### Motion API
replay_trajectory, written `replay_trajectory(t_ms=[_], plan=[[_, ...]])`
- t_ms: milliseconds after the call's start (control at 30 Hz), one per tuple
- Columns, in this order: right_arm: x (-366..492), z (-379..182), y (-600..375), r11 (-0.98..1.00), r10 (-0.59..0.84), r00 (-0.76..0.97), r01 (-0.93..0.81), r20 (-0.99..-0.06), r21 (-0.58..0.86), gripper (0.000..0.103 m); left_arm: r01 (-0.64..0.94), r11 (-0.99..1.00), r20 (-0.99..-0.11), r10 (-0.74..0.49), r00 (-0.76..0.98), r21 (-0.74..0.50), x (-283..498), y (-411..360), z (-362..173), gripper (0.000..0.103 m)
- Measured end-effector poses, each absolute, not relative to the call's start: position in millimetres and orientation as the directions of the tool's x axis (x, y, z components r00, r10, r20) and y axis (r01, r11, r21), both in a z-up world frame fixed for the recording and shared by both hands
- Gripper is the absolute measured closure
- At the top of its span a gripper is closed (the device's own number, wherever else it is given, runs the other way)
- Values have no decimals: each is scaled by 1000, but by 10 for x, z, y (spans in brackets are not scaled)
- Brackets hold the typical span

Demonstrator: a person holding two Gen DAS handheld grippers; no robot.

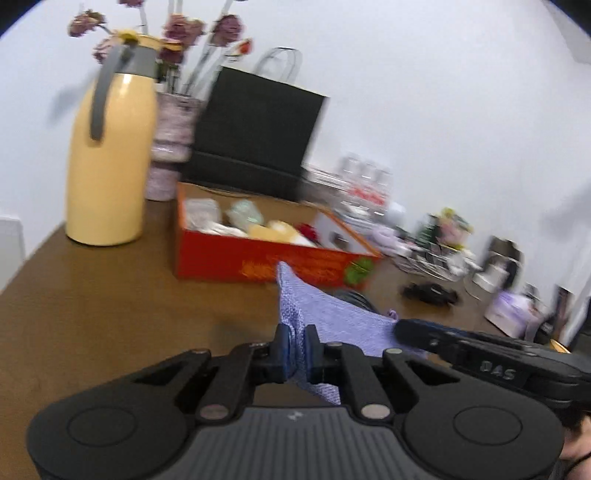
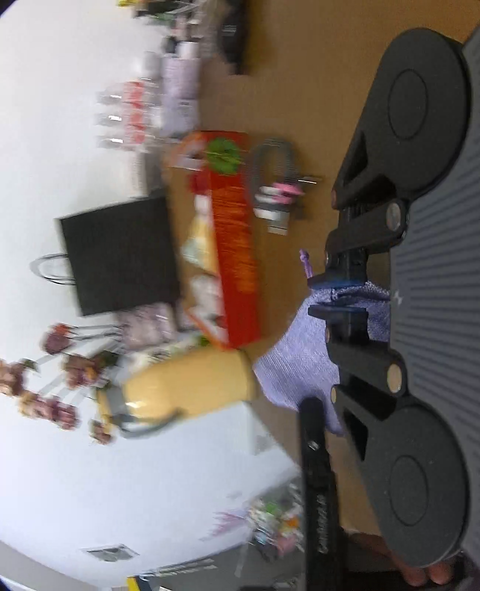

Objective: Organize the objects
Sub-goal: 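Grasp the purple cloth with left tool while right tool grasps the navy pouch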

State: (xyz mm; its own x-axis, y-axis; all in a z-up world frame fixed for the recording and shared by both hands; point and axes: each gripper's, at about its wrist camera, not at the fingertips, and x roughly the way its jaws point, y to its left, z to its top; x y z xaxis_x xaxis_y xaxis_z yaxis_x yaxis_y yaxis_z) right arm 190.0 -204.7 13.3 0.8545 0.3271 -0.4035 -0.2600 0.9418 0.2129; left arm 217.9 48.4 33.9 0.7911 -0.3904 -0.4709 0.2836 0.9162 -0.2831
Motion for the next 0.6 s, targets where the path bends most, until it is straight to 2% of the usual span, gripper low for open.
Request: replay_trajectory(t_ms=[33,67,100,133,200,233,300,400,533,600], plan=[[2029,155,-2044,950,305,851,-241,-428,199,68,249,933,-481,-348,805,-259,2263,471,313,96],[2109,167,-2043,956,290,840,-228,-459,186,42,209,953,-495,-293,818,-219,2329,453,269,96],[2137,167,-2024,956,292,828,-241,-479,165,28,167,969,-515,-237,824,-179,2379,459,198,96],[2118,154,-2006,951,310,821,-272,-479,149,24,146,975,-538,-216,815,-170,2414,482,123,96],[2010,59,-1974,932,357,803,-339,-477,127,8,116,974,-593,-212,777,-197,2465,575,-51,95],[1966,-24,-1954,922,379,783,-364,-493,130,4,85,976,-618,-193,762,-200,2464,611,-136,95],[1898,-179,-1884,906,412,736,-391,-537,160,2,31,983,-638,-140,758,-180,2433,683,-244,90],[1774,-356,-1728,864,481,663,-469,-573,183,2,0,985,-626,-110,772,-174,2330,822,-288,90],[1568,-480,-1446,829,455,658,-560,-601,15,4,-30,988,-621,-70,781,-149,2263,936,-300,89],[1564,-485,-1412,839,425,674,-544,-604,-18,16,-26,992,-618,-58,784,-127,2206,960,-297,89]])
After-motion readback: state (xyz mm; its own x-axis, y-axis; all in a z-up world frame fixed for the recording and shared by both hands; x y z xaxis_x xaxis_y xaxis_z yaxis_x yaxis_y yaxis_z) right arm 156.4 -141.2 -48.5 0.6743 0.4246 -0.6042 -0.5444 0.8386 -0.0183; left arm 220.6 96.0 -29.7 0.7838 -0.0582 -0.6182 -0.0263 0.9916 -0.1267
